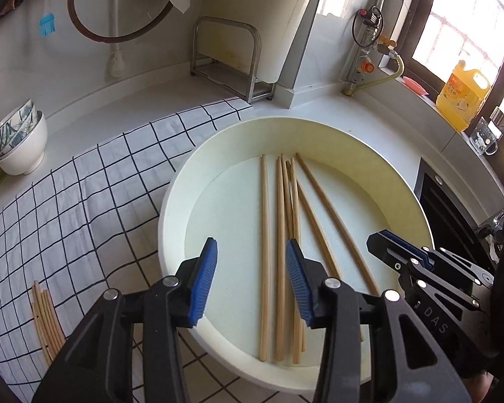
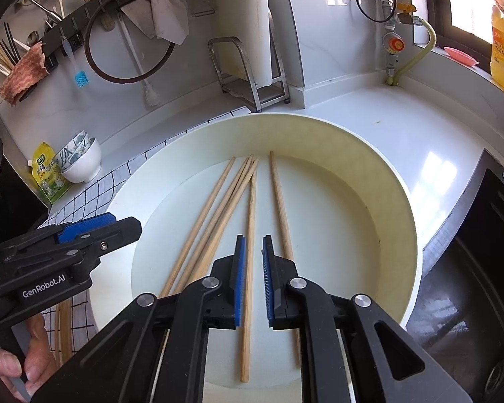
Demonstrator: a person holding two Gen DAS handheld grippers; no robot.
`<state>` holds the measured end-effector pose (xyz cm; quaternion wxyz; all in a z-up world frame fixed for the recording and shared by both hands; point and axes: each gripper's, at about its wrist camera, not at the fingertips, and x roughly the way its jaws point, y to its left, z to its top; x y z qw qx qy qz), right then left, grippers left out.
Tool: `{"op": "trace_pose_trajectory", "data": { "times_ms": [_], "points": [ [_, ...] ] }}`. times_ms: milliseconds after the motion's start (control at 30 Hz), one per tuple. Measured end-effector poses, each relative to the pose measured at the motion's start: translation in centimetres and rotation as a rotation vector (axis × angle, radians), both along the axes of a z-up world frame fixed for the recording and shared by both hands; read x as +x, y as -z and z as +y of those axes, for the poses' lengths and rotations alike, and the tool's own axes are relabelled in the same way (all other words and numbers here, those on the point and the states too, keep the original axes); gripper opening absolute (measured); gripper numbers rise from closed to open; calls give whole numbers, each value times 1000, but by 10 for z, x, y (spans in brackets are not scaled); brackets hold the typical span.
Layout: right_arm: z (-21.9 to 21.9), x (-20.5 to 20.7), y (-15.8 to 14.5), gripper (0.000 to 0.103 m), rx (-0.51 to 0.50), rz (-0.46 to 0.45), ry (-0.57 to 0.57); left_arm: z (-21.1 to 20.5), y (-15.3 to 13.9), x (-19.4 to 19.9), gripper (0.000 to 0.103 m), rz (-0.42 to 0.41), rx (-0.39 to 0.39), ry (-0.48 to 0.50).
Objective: Organize utensils
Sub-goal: 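Carry both chopsticks over the white basin and open both tools to drop them, then move both open tools back from the basin to the chopstick bundle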
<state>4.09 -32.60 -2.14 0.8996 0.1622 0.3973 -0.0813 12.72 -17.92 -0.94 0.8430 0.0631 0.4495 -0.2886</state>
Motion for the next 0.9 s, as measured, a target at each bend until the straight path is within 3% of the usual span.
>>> {"op": "trace_pose_trajectory", "data": {
  "times_ms": [200, 333, 467, 700, 900],
  "points": [
    [20, -15, -16, 31, -30, -37, -15, 23, -11, -20, 54, -38, 2, -29],
    [36, -26, -25, 50, -45, -56, -40, 43, -20, -33, 73, -72, -6, -62],
    [46, -37, -30, 67, -40, -72, -44, 62, -24, -43, 81, -86, -10, -95],
    [54, -51, -30, 77, 15, -55, -24, 86, -30, -63, 95, -128, 10, -121],
    [65, -58, -33, 78, 36, -37, -1, 107, -34, -73, 97, -117, -4, -137]
  ]
}}
